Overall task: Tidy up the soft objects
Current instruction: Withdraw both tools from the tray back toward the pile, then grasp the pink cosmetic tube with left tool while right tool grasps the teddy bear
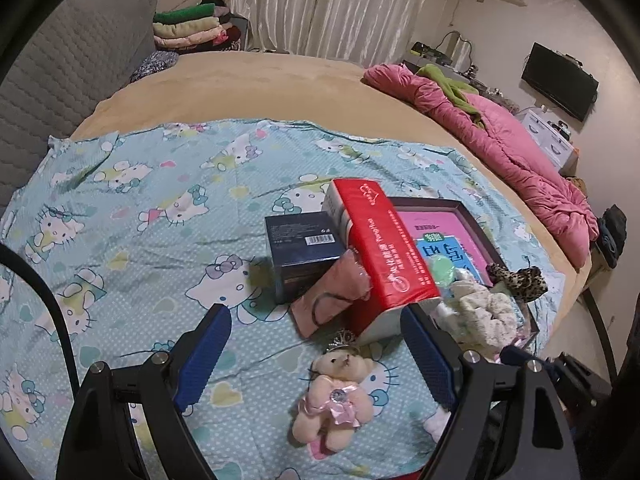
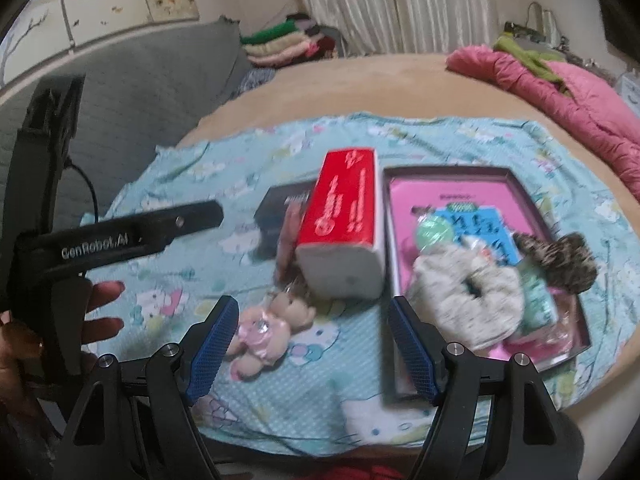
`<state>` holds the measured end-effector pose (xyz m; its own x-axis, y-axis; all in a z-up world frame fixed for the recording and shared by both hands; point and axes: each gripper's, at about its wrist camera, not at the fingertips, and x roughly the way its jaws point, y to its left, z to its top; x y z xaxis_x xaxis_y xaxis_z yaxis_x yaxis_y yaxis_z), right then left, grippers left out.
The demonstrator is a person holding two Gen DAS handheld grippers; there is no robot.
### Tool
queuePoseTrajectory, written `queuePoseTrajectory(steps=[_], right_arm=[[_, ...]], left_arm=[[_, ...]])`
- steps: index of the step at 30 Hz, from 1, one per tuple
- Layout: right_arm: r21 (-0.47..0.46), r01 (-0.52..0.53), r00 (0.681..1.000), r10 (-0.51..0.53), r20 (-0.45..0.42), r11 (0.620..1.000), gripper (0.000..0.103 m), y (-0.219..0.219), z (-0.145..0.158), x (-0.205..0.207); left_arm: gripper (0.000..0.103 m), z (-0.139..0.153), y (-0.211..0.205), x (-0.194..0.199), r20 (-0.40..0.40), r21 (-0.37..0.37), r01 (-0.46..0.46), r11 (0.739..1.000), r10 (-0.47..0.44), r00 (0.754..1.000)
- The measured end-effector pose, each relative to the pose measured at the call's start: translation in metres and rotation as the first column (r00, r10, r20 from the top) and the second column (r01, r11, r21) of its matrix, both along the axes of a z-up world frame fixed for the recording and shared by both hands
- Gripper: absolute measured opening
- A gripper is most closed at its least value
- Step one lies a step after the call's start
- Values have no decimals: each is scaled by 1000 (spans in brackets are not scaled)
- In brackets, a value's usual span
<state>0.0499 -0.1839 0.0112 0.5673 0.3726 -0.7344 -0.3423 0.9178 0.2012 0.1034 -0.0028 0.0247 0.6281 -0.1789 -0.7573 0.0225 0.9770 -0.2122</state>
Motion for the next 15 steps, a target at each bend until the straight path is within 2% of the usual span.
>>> queuePoseTrajectory(steps=[10,15], right_arm=[[-66,-47,997,43,-61,997,78,23,-37,7],[-91,-78,994,70,-86,993,78,34,-50,9]], left_arm=[[86,-42,-3,21,-50,1,32,999,-32,998],[87,-63,-9,32,-73,53,83,995,-79,994]])
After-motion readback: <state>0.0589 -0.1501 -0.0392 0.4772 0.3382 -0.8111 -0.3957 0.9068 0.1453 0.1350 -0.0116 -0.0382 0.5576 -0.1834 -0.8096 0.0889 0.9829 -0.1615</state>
